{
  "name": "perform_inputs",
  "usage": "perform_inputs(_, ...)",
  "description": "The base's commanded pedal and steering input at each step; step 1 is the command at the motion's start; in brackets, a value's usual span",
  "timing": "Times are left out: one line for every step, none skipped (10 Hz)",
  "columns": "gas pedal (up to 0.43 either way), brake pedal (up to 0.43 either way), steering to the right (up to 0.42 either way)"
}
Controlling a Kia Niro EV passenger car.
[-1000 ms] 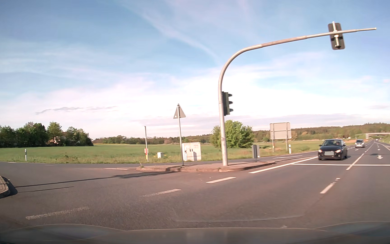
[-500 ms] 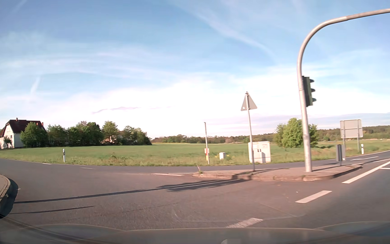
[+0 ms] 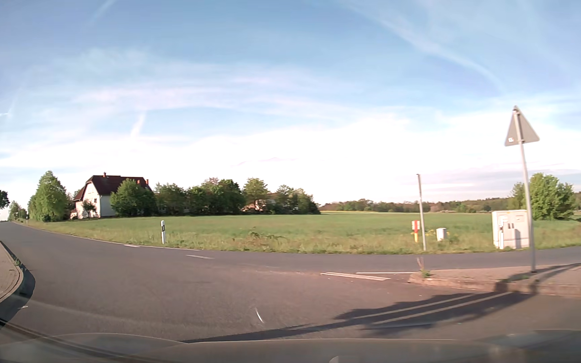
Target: Follow the waypoints while adhering to traffic rules and regulations
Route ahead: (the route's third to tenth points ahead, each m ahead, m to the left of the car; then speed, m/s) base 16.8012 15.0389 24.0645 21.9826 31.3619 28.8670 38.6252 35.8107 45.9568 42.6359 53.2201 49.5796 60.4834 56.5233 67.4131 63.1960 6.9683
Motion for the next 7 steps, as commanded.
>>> perform_inputs(0.157, 0.0, -0.307)
perform_inputs(0.169, 0.0, -0.304)
perform_inputs(0.169, 0.0, -0.302)
perform_inputs(0.177, 0.0, -0.301)
perform_inputs(0.189, 0.0, -0.3)
perform_inputs(0.189, 0.0, -0.297)
perform_inputs(0.209, 0.0, -0.29)
